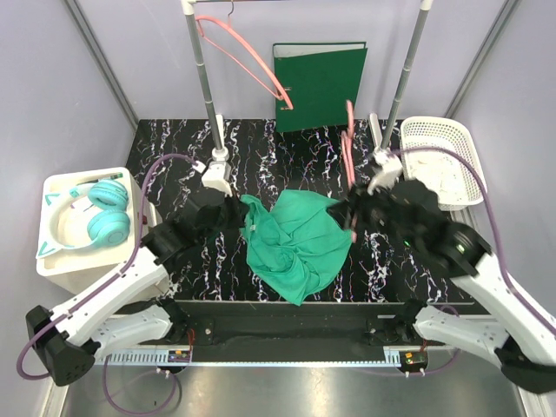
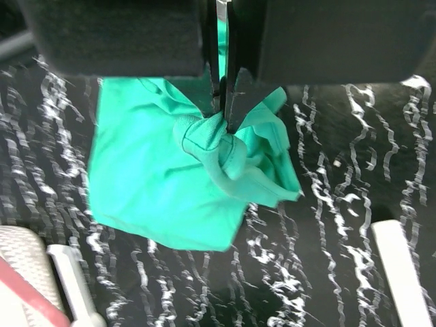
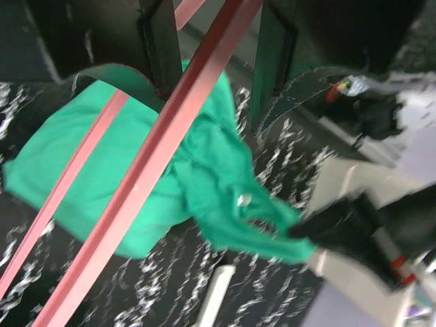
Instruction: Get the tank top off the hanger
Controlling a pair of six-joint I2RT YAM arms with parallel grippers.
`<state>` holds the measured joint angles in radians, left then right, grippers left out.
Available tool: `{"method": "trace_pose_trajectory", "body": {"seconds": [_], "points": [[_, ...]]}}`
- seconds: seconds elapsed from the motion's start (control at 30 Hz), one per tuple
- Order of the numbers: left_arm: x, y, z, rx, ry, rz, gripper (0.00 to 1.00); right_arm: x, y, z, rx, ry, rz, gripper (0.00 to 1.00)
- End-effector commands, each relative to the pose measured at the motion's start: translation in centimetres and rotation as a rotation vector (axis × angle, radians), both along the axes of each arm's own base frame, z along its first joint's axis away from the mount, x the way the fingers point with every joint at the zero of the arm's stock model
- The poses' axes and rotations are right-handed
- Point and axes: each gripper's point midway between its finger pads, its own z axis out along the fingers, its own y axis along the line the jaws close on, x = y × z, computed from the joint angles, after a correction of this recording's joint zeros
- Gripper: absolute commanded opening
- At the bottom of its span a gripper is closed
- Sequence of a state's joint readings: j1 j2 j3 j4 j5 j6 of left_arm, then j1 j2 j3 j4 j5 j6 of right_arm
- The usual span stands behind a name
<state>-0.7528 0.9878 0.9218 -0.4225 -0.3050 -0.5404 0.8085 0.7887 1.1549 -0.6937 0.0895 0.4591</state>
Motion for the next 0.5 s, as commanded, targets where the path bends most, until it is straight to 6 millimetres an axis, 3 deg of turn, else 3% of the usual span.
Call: {"method": "trace_pose_trajectory", "body": {"seconds": [0.0,0.13,0.17,0.33,0.47], "points": [[-1.7,-1.5,1.7,-0.157,-0.023,-0.079,0.0,5.3,1.2,7.2,-0.051,-0.246,-0.079,0.0],[-2.5,-1.5,1.6,-0.188,-0.018,-0.101,0.0,8.8,3.8,10.7,-0.047,-0.306,-0.041,0.0],[-2.8,-1.4,1.5,-0.194,-0.017,-0.106,0.0,10.1,3.3,11.4,-0.032,-0.31,-0.051,0.0],[-3.8,-1.3,1.5,-0.23,-0.02,-0.13,0.0,10.9,6.0,13.6,0.037,-0.319,0.12,0.0],[-4.4,-1.7,1.2,-0.257,-0.008,-0.16,0.0,11.3,5.9,15.2,0.069,-0.338,0.166,0.0]]}}
